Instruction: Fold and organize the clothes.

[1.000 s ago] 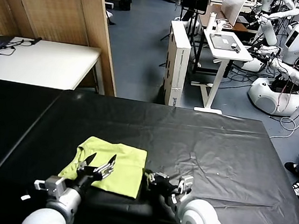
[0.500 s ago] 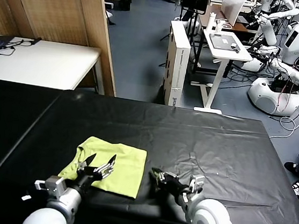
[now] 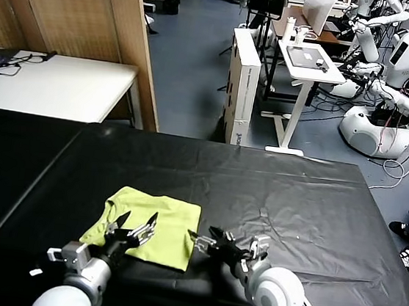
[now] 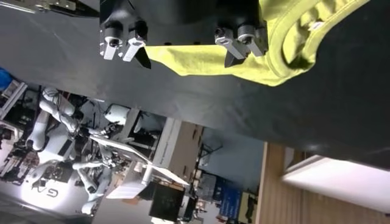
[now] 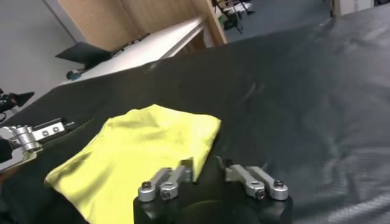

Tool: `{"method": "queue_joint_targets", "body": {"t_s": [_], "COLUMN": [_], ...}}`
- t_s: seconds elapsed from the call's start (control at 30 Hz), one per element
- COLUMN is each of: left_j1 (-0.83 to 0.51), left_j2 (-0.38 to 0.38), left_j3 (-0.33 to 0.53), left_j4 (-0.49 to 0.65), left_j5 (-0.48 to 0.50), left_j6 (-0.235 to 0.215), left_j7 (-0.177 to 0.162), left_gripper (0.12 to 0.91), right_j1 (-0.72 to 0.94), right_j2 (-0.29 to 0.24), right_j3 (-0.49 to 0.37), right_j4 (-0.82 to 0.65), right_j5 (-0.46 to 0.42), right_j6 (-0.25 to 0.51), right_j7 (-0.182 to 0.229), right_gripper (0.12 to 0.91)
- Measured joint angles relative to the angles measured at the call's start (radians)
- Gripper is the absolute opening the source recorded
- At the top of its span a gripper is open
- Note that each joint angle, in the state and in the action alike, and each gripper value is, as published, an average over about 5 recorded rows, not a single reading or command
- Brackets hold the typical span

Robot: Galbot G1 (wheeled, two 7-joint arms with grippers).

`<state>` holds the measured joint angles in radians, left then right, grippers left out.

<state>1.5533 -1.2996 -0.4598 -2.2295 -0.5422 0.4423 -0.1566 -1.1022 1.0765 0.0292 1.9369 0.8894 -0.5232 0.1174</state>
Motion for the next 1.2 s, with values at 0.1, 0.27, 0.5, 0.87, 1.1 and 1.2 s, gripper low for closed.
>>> {"method": "queue_joint_targets", "body": {"t_s": [0.1,0.27,0.5,0.87,1.1,1.2], "left_j1": [0.005,0.011,0.019,0.034,0.025,0.026], "left_j2": [-0.003,-0.010,-0.014,-0.014,-0.013,-0.008], "left_j3": [-0.004,-0.012,-0.029,-0.051,-0.053,-0.058], "left_j4": [0.000,-0.002,-0.011,-0.014,0.000,0.005], "left_j5": [0.003,0.006,0.005,0.005,-0.001,-0.006], "left_j6": [-0.001,-0.004,-0.007,-0.018,-0.049,-0.070], "left_j7": [0.000,0.001,0.002,0.001,0.003,0.003], "left_gripper": [0.907,0.907,0.907,0.907,0.907,0.907], "right_j1": [0.007,0.013,0.003,-0.038,-0.053,-0.055], "right_j2": [0.006,0.009,0.005,-0.082,-0.154,-0.169], "right_j3": [-0.012,-0.023,-0.010,0.081,0.165,0.187], "right_j4": [-0.009,-0.015,-0.012,0.032,0.037,0.041], "right_j5": [-0.012,-0.020,-0.030,-0.054,-0.086,-0.089], "right_j6": [0.002,0.005,0.007,-0.053,-0.054,-0.034], "right_j7": [-0.010,-0.015,-0.012,0.040,0.041,0.009], "right_gripper": [0.782,0.471,0.149,0.139,0.146,0.236]}}
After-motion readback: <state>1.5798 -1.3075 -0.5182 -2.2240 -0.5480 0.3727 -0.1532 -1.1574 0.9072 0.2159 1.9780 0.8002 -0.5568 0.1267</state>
